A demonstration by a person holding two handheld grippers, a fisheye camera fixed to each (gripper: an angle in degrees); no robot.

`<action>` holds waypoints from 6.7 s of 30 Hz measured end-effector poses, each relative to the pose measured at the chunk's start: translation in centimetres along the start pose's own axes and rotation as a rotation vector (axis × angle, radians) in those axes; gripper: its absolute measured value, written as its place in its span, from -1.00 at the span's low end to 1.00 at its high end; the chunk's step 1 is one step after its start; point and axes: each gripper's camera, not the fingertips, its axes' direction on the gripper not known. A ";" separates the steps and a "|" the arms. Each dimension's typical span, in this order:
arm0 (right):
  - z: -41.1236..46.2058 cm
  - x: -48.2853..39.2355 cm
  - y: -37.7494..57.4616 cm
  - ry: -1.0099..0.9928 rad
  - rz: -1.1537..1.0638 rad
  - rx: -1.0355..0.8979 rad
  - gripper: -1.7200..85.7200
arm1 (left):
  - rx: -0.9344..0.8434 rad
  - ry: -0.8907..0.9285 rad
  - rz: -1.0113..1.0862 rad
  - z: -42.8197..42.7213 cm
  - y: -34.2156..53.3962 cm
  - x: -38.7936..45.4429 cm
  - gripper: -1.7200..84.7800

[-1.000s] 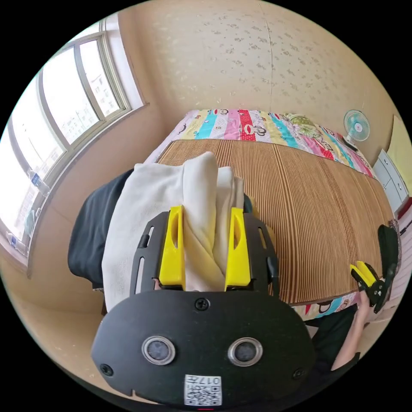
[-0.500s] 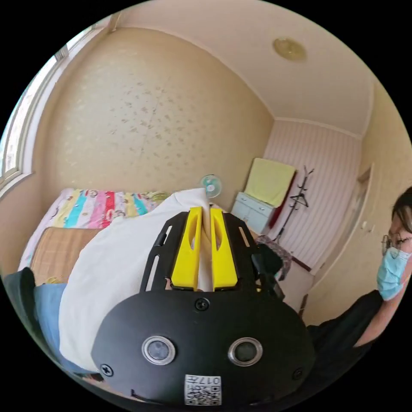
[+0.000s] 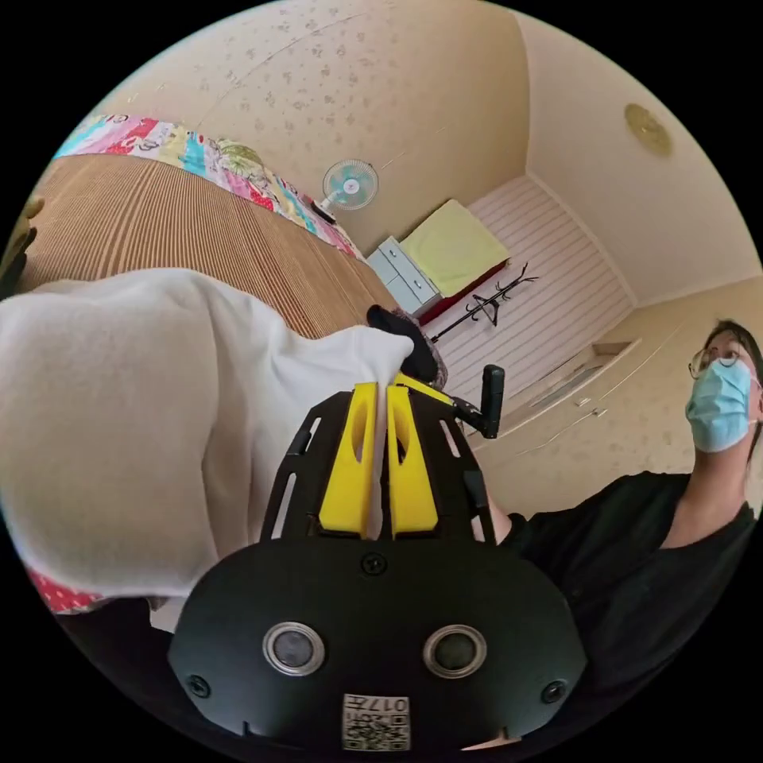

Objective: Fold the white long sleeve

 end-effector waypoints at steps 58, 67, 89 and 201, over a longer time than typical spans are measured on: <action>-19.9 10.6 5.9 -0.736 -0.216 0.563 -0.87 | 0.268 0.949 0.811 -31.3 -3.1 9.1 -0.85; -39.5 7.2 1.6 -0.358 -0.149 0.938 -0.88 | 0.324 0.193 0.659 -38.0 -1.6 9.2 -0.87; -18.8 4.8 -36.8 0.307 -0.189 0.025 -0.81 | 0.088 -0.617 -0.054 -20.0 -30.9 -0.9 -0.77; -6.3 39.2 5.6 -0.230 1.131 0.123 -0.71 | -0.111 -0.462 -0.320 -5.3 12.5 4.1 -0.78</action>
